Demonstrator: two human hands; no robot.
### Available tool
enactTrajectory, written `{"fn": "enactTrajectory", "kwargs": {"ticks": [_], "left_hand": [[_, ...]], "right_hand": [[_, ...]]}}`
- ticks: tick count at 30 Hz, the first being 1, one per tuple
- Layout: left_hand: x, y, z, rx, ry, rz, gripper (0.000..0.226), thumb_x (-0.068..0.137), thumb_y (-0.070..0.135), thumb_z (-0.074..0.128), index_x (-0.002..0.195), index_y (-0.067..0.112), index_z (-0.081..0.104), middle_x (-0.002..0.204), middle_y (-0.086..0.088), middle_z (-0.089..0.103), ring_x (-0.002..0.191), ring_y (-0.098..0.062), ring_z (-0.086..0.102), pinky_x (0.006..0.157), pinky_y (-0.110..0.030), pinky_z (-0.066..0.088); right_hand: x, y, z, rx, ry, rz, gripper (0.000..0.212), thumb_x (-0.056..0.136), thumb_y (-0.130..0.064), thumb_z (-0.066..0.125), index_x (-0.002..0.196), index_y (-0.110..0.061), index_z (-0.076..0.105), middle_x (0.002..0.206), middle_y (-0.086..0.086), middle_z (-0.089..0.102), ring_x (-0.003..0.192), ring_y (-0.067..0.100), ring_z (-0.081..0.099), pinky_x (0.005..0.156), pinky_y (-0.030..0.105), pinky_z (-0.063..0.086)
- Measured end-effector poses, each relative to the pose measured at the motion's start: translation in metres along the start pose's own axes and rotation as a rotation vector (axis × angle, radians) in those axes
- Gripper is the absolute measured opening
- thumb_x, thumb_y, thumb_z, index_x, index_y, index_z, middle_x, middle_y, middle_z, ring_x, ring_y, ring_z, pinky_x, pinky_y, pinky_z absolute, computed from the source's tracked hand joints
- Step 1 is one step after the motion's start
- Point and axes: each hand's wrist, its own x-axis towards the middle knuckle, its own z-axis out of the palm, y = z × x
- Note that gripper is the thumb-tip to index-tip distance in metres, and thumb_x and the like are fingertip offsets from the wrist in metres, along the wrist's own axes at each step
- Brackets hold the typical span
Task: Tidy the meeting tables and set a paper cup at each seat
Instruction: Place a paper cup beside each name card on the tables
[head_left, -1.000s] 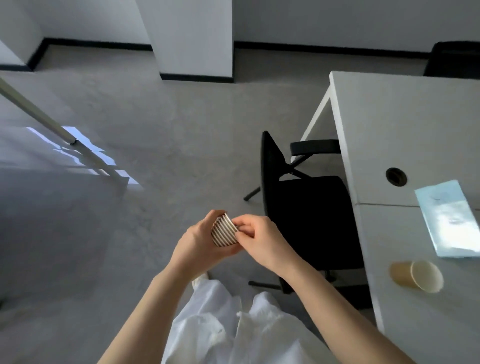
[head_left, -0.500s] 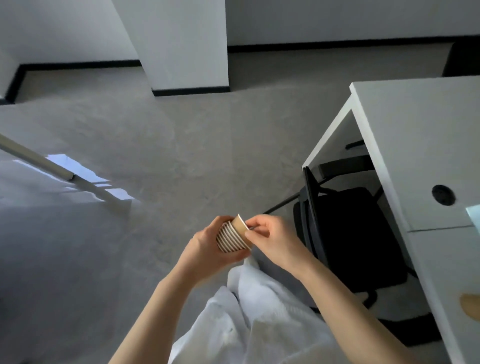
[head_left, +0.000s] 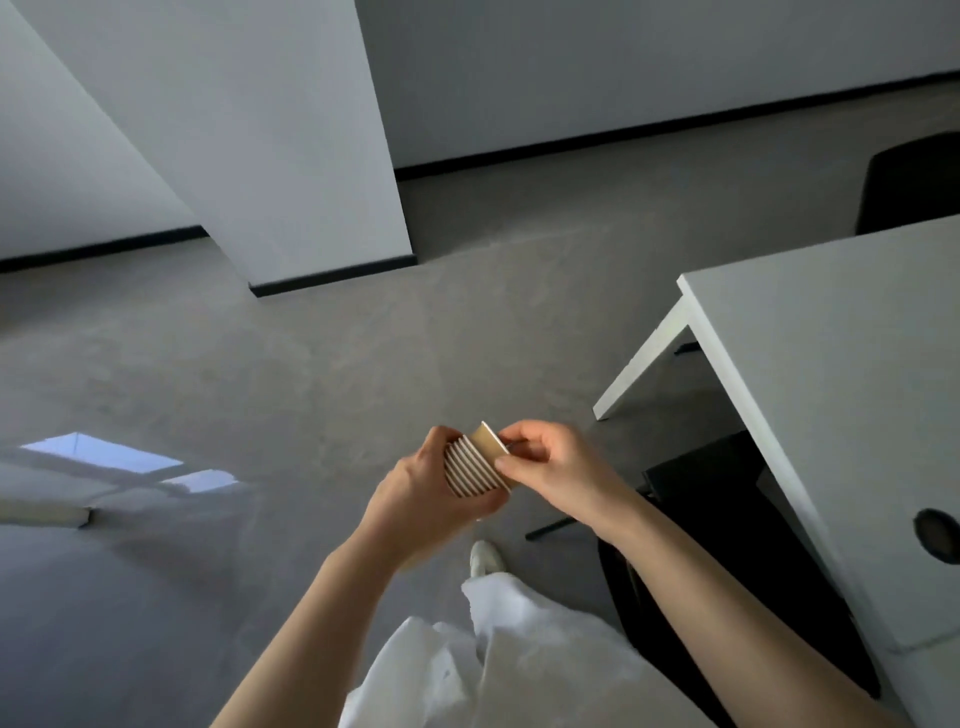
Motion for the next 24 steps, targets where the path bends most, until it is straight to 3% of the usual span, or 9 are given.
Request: {"fn": "enactTrajectory", "kwargs": {"ticks": [3, 10, 14, 18, 22, 24], "left_hand": [[0.046, 0.014, -0.018, 0.028, -0.032, 0.021, 0.063, 0.048, 0.074, 0.062, 0.097, 0.04, 0.041, 0.082, 0.011, 0.065, 0.079, -0.02, 0.066, 0.073, -0.037, 0.054], [0.157, 0.025, -0.05, 0.026, -0.111, 0.125, 0.066, 0.051, 0.071, 0.068, 0.105, 0.039, 0.047, 0.083, 0.009, 0.066, 0.077, -0.017, 0.067, 0.07, -0.04, 0.056], [0.229, 0.036, -0.083, 0.088, -0.205, 0.191, 0.07, 0.049, 0.072, 0.068, 0.108, 0.04, 0.048, 0.089, 0.01, 0.067, 0.082, -0.016, 0.068, 0.072, -0.04, 0.056], [0.3, 0.053, -0.119, 0.135, -0.27, 0.272, 0.07, 0.049, 0.07, 0.068, 0.108, 0.04, 0.047, 0.091, 0.011, 0.066, 0.083, -0.017, 0.068, 0.073, -0.04, 0.056], [0.363, 0.078, -0.136, 0.16, -0.33, 0.323, 0.068, 0.055, 0.065, 0.072, 0.111, 0.037, 0.047, 0.093, 0.01, 0.065, 0.084, -0.015, 0.066, 0.075, -0.039, 0.056], [0.383, 0.091, -0.139, 0.206, -0.371, 0.345, 0.067, 0.061, 0.058, 0.078, 0.116, 0.034, 0.047, 0.095, 0.011, 0.063, 0.087, -0.013, 0.065, 0.076, -0.035, 0.055]], "right_hand": [[0.04, -0.024, -0.017, -0.078, -0.043, -0.039, 0.012, 0.085, -0.009, 0.067, 0.096, -0.012, 0.07, 0.089, 0.006, 0.074, 0.078, 0.007, 0.067, 0.074, 0.021, 0.051], [0.126, -0.054, -0.037, -0.1, 0.12, 0.005, 0.011, 0.085, -0.012, 0.067, 0.096, -0.009, 0.07, 0.085, 0.001, 0.073, 0.078, 0.007, 0.066, 0.074, 0.024, 0.052], [0.18, -0.076, -0.045, -0.047, 0.194, 0.034, 0.009, 0.085, -0.011, 0.067, 0.093, -0.008, 0.07, 0.089, 0.008, 0.073, 0.08, 0.008, 0.066, 0.073, 0.026, 0.053], [0.235, -0.109, -0.06, 0.046, 0.274, 0.073, 0.013, 0.085, -0.006, 0.067, 0.098, -0.006, 0.069, 0.084, -0.002, 0.071, 0.072, -0.003, 0.065, 0.067, 0.013, 0.053], [0.282, -0.127, -0.077, -0.001, 0.422, 0.051, 0.016, 0.085, -0.015, 0.069, 0.098, -0.006, 0.069, 0.09, 0.004, 0.073, 0.084, 0.01, 0.07, 0.078, 0.03, 0.058], [0.295, -0.132, -0.085, -0.014, 0.468, 0.068, 0.014, 0.086, -0.02, 0.068, 0.095, -0.009, 0.07, 0.088, 0.003, 0.073, 0.083, 0.012, 0.07, 0.077, 0.031, 0.058]]}}
